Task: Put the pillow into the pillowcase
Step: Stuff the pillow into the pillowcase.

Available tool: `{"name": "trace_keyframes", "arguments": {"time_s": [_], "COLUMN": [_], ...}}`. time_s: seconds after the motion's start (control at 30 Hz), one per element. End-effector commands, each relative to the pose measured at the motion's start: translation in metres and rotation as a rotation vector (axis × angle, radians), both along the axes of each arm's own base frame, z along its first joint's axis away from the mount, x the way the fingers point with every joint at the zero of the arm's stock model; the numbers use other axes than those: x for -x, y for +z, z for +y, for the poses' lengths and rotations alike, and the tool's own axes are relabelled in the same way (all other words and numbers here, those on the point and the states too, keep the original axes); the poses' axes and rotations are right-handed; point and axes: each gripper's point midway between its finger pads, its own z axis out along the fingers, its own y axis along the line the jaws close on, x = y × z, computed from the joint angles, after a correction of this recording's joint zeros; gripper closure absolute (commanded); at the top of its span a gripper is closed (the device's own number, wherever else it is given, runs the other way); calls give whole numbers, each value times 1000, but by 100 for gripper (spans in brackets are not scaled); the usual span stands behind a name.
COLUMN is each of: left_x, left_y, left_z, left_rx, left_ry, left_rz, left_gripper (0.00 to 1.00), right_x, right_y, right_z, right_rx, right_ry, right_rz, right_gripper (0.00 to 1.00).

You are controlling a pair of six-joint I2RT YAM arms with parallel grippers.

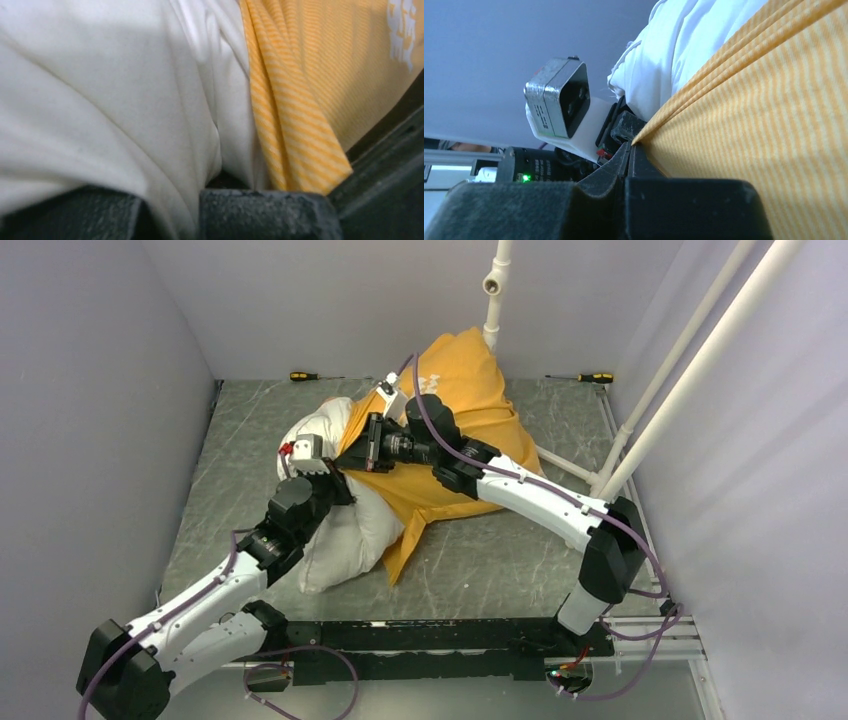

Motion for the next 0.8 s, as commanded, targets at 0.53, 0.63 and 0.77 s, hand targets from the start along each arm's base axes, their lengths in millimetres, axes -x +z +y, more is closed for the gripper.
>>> {"name": "trace_keyframes", "arguments": {"time_s": [0.53,0.63,0.77], "left_x": [134,140,126], "left_y": [257,258,234], "left_z": [-21,-19,-31], "left_rx": [209,217,177], "left_ry": [-483,-501,-506], "left_rz": [-628,-625,-538], "left_gripper": [100,100,100], "right_x": [185,186,167], "right_y": [195,194,180], "right_z": [-12,-15,-15], "right_rx": [-556,-567,-481], "right_ry": [568,570,476], "right_rz": [-343,-363,-375], "right_gripper": [100,100,100]}}
